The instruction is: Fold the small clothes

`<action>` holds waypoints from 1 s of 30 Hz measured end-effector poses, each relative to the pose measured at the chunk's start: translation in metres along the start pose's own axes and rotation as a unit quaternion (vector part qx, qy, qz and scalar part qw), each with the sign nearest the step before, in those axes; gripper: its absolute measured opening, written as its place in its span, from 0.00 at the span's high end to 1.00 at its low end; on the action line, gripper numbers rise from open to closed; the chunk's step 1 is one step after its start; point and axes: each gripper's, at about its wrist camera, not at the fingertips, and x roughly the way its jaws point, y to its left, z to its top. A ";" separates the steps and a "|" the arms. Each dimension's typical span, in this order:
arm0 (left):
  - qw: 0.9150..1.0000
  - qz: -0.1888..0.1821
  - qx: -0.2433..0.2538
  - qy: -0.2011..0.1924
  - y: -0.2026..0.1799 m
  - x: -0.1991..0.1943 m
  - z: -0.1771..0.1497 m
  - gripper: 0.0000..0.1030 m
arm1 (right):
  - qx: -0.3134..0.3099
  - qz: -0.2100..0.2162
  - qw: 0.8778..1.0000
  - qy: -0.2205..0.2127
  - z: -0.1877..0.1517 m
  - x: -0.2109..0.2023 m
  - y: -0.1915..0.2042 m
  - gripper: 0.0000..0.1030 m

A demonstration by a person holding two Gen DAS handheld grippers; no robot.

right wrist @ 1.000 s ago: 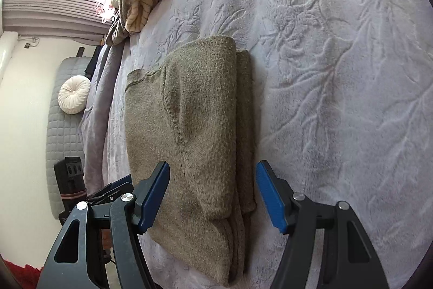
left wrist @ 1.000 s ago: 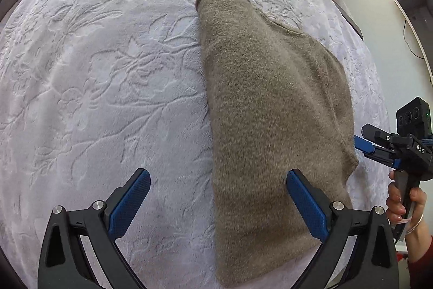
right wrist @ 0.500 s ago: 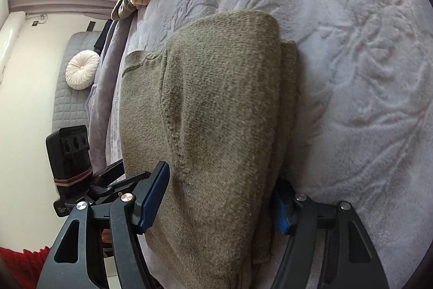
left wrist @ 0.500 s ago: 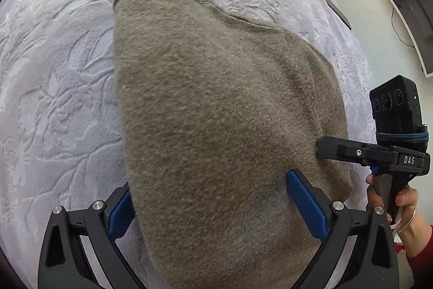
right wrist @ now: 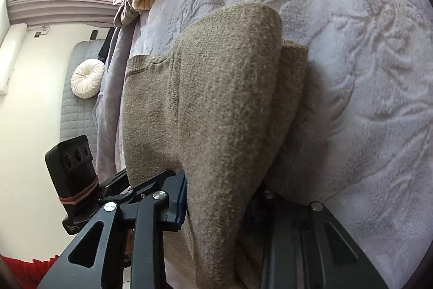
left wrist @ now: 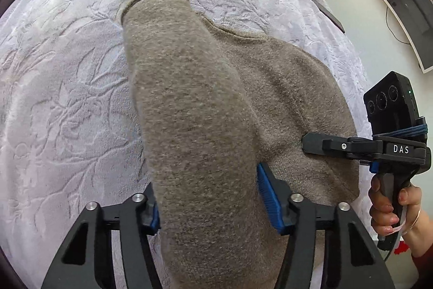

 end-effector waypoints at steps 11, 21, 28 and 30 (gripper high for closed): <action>0.999 -0.035 0.009 -0.018 0.004 -0.063 -0.012 0.50 | 0.006 0.068 0.998 -0.006 -0.016 -0.019 0.047 0.67; 0.999 -0.044 0.014 -0.022 0.022 -0.143 -0.051 0.50 | 0.019 0.107 0.994 0.013 -0.057 -0.016 0.106 0.68; 0.999 -0.034 -0.011 -0.006 0.055 -0.181 -0.107 0.50 | 0.048 0.141 0.988 0.042 -0.108 0.015 0.134 0.67; 0.999 -0.026 -0.020 0.003 0.068 -0.184 -0.124 0.50 | 0.048 0.142 0.987 0.054 -0.123 0.031 0.139 0.67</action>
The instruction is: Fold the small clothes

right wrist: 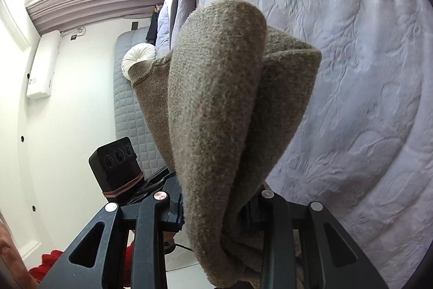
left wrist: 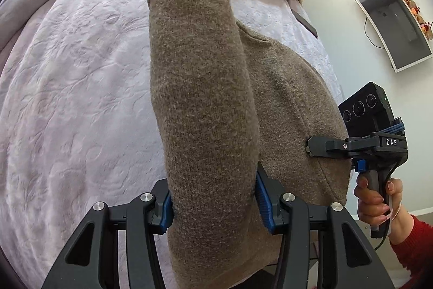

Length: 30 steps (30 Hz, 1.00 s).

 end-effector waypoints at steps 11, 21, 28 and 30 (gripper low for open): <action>0.994 0.105 -0.031 0.015 0.054 0.044 -0.050 0.50 | 0.018 -0.094 0.995 0.027 -0.002 0.084 -0.041 0.67; 0.987 0.144 -0.073 -0.012 0.084 0.015 -0.066 0.26 | -0.044 -0.282 0.958 -0.024 -0.006 0.033 -0.033 0.61; 0.984 0.169 -0.053 -0.021 0.075 0.000 -0.068 0.24 | -0.034 -0.257 0.965 -0.042 -0.032 -0.003 -0.026 0.61; 0.985 0.163 -0.051 -0.027 0.066 0.000 -0.068 0.02 | -0.027 -0.237 0.971 -0.036 -0.045 0.003 -0.024 0.61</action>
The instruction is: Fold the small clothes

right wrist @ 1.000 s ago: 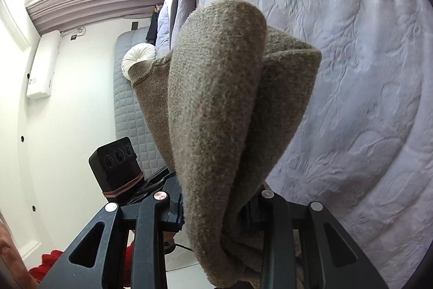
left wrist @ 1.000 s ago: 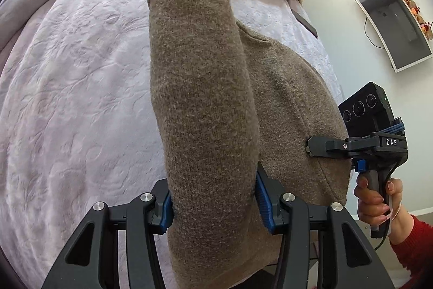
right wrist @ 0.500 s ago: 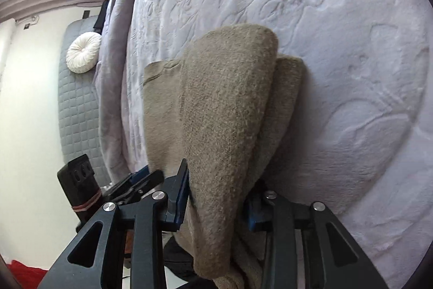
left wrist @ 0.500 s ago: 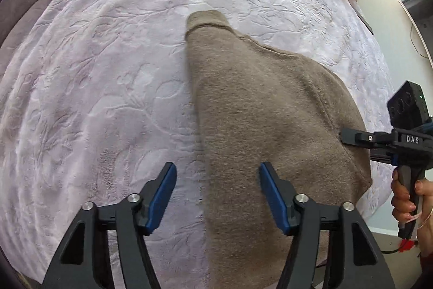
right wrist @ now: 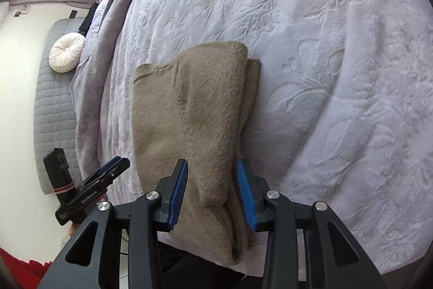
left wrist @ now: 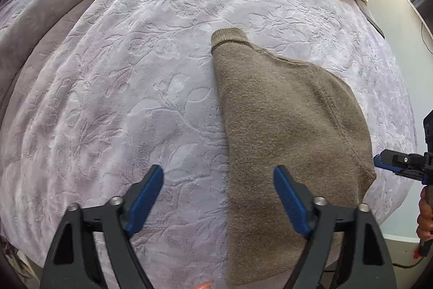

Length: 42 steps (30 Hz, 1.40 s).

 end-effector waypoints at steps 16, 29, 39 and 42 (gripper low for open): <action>0.999 0.017 0.012 0.040 -0.022 0.043 -0.028 0.00 | -0.026 -0.082 0.996 0.000 -0.009 0.054 -0.010 0.92; 0.998 0.033 0.013 0.057 -0.021 0.033 -0.033 0.00 | 0.000 -0.097 0.995 -0.008 -0.018 0.040 -0.006 0.92; 0.997 0.053 0.020 0.060 -0.021 0.009 -0.036 0.00 | 0.014 -0.138 0.990 0.004 -0.043 0.016 0.006 0.91; 0.997 0.067 0.014 0.038 -0.021 -0.006 -0.035 0.00 | -0.004 -0.158 0.987 0.008 -0.050 0.016 0.022 0.85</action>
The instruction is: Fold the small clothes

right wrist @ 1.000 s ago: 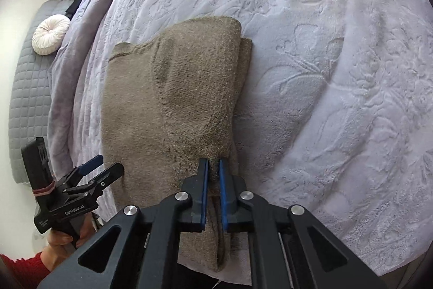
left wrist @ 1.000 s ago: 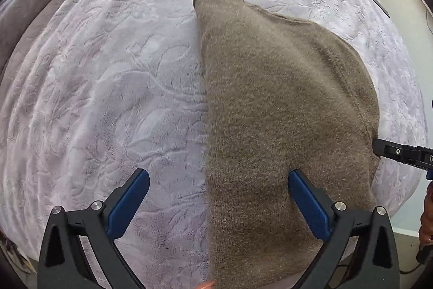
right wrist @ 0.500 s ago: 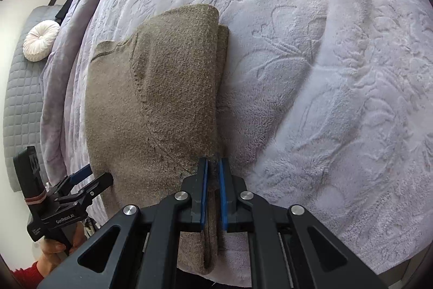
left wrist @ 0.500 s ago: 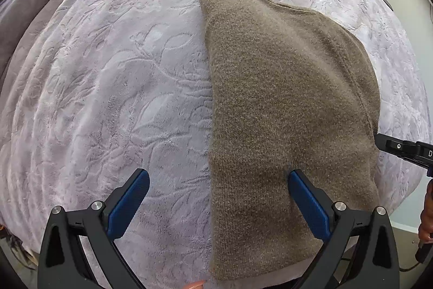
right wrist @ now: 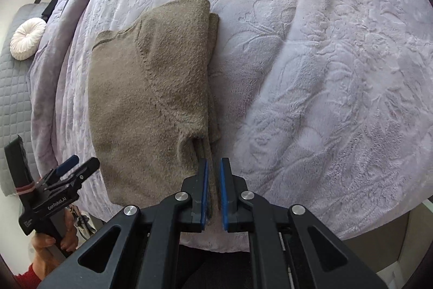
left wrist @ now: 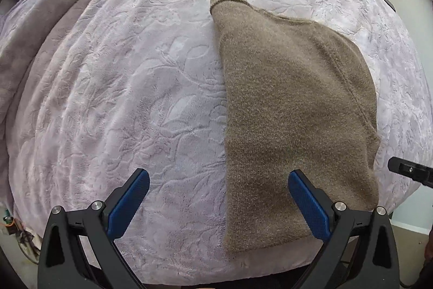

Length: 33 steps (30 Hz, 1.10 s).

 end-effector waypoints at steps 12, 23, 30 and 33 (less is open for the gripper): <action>0.999 0.020 -0.034 0.002 0.008 -0.037 0.003 0.00 | -0.069 -0.057 0.994 -0.065 -0.015 -0.033 0.062 0.04; 1.000 0.020 -0.018 -0.006 0.004 -0.061 0.000 0.00 | -0.087 -0.084 0.991 -0.060 -0.015 -0.045 0.086 0.00; 1.000 0.023 -0.020 0.000 0.001 -0.061 -0.001 0.00 | -0.045 -0.083 0.994 -0.050 -0.014 -0.048 0.078 0.00; 0.999 0.026 -0.021 0.005 0.002 -0.058 -0.001 0.00 | -0.049 -0.090 0.993 -0.051 -0.014 -0.049 0.081 0.00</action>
